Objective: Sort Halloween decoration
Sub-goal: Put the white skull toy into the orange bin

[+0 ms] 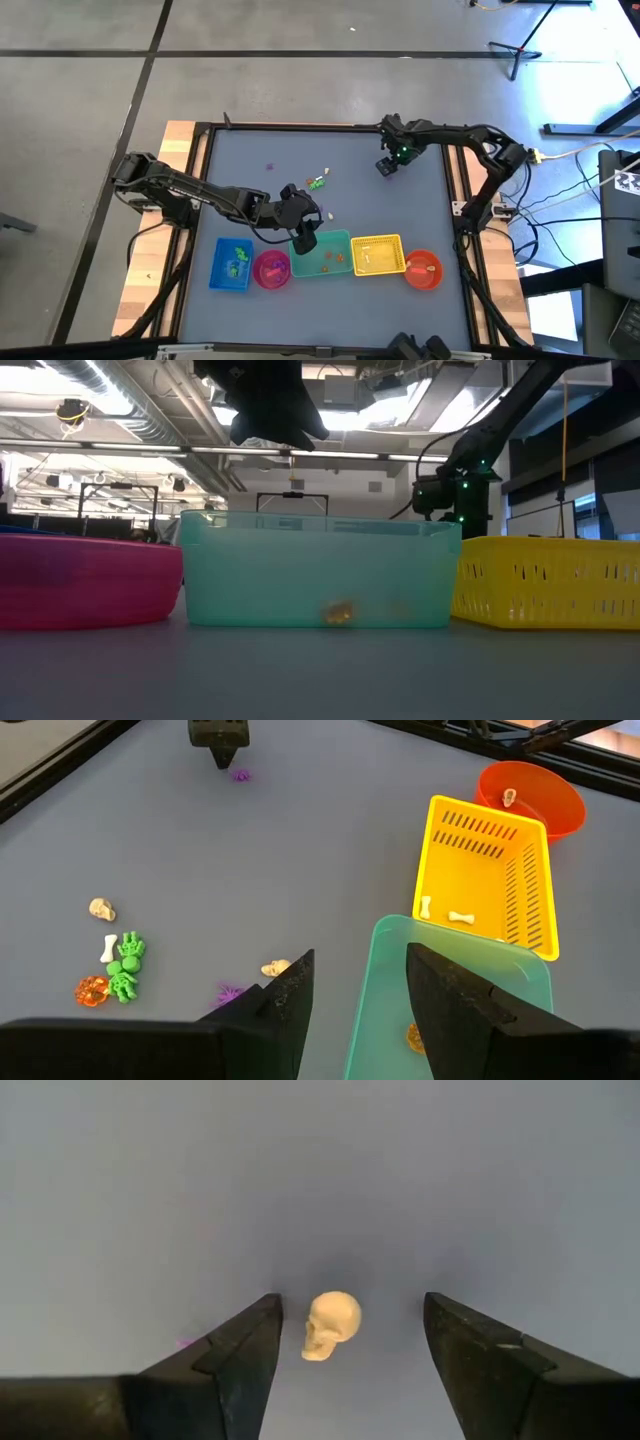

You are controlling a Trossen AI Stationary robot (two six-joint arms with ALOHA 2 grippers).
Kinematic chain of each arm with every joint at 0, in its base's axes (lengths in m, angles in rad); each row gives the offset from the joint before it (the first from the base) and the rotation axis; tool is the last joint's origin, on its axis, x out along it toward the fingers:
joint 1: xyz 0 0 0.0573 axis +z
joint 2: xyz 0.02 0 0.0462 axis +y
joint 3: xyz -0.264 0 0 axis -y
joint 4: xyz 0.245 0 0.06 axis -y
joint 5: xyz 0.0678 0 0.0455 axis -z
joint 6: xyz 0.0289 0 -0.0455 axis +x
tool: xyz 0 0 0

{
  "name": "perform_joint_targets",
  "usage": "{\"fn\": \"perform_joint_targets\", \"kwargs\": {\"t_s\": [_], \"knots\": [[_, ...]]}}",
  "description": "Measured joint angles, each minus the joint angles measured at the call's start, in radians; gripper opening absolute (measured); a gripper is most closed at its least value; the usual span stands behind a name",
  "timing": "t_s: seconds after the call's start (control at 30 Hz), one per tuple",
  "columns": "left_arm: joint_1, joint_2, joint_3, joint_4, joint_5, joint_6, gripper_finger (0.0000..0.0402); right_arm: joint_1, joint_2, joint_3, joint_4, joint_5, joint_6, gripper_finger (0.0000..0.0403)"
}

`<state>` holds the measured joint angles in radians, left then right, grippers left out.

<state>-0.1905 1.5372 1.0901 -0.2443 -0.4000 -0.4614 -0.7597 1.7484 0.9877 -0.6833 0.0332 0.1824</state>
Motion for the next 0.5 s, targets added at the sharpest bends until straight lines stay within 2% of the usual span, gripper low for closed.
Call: {"fn": "perform_joint_targets", "kwargs": {"t_s": [0.37,0.5], "knots": [[0.0,0.0,0.0,0.002,-0.002,0.0,0.0144,0.0,0.029,0.002,0.003,-0.011,-0.004,0.0247],[0.0,0.0,0.0,0.002,-0.002,0.0,0.0144,0.0,0.03,0.001,0.003,-0.033,-0.004,0.0232]]}}
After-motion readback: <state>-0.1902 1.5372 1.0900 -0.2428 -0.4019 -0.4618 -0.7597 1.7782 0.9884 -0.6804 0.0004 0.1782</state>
